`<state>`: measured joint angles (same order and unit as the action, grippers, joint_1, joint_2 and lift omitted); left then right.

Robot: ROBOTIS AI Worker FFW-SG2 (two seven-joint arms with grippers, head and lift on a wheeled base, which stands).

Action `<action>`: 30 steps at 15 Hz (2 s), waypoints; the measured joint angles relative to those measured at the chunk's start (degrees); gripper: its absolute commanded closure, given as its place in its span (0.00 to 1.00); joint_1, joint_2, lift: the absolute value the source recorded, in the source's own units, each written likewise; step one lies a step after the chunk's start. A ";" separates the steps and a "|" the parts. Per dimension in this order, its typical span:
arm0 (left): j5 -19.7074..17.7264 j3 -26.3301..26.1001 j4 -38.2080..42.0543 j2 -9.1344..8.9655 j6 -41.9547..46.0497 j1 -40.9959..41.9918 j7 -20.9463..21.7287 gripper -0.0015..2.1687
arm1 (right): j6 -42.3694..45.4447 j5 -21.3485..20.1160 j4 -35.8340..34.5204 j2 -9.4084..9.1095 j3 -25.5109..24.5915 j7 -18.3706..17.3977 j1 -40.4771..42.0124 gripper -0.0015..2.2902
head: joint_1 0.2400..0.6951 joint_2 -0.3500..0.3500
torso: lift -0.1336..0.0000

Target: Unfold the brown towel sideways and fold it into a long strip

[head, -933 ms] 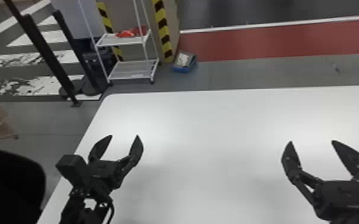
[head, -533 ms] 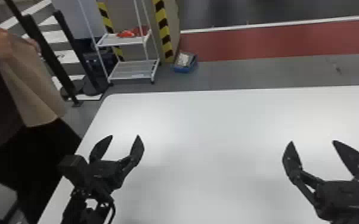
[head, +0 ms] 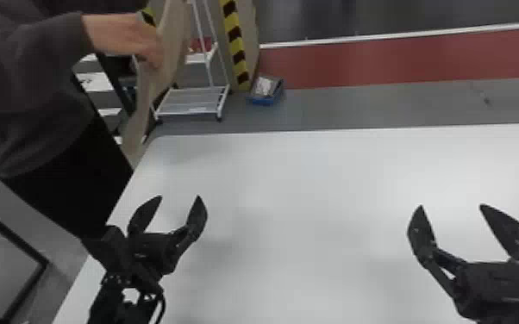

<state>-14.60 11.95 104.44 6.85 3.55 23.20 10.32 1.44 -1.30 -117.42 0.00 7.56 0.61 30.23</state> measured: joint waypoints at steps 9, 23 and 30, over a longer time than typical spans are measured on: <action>-0.16 0.00 -0.24 0.08 0.03 -0.11 0.22 0.06 | 0.00 0.00 0.09 0.00 -0.09 0.01 0.09 0.06 | 1.00 0.82 | 0.06; -0.16 -0.07 -0.73 0.10 0.53 -0.35 0.31 0.06 | 0.11 0.00 0.26 0.00 -0.25 0.00 0.17 0.06 | 1.00 0.82 | 0.06; -0.13 -0.18 -0.48 0.17 0.53 -0.27 0.39 0.06 | -0.03 -0.02 0.04 0.00 -0.31 0.01 0.26 0.06 | 1.00 0.81 | 0.06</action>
<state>-14.73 11.78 103.96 7.03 4.09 22.94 10.71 1.41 -1.32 -117.38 0.00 7.25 0.61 30.49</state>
